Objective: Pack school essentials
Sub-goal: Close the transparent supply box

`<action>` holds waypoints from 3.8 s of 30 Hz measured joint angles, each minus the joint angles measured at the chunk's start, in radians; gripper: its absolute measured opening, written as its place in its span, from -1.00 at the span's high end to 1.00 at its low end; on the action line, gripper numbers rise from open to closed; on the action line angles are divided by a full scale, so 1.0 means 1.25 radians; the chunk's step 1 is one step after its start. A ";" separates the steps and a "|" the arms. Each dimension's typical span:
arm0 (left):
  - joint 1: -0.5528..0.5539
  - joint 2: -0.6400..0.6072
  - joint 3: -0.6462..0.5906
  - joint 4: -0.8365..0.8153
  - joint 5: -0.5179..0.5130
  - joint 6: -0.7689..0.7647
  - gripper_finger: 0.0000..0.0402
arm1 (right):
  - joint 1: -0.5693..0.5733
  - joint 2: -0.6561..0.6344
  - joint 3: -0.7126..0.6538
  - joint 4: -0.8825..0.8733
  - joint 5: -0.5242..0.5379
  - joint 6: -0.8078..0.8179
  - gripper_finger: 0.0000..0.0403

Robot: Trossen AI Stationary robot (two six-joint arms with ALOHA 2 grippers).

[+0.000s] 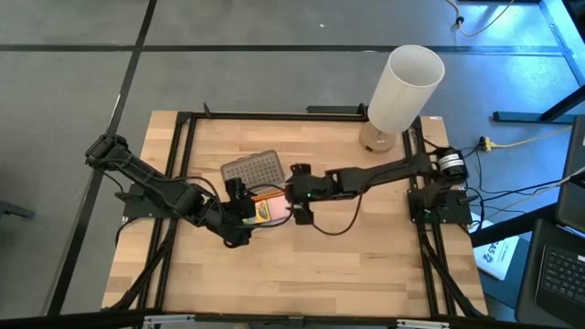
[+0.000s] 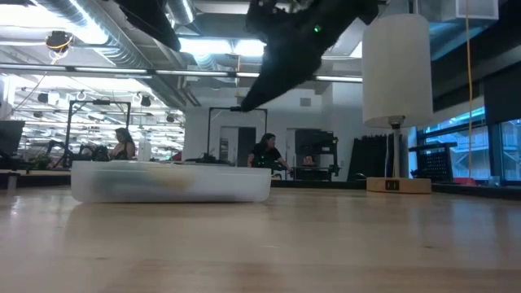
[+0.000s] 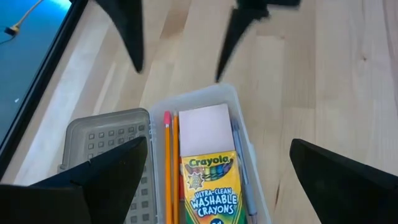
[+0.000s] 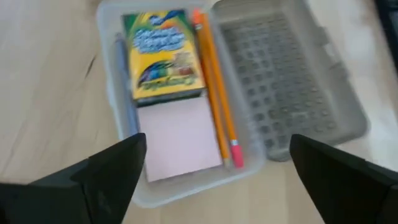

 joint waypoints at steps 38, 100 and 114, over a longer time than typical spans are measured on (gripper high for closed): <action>-0.008 0.000 -0.328 0.087 0.029 -0.211 -0.94 | -0.165 -0.024 -0.003 -0.121 0.007 0.026 -0.97; -0.169 -0.032 -0.370 0.208 0.321 0.153 -0.94 | -0.180 -0.024 -0.003 -0.113 -0.091 0.029 -0.97; -0.138 0.014 -0.405 0.253 0.354 0.216 -0.94 | -0.180 -0.024 -0.003 -0.113 -0.092 0.030 -0.97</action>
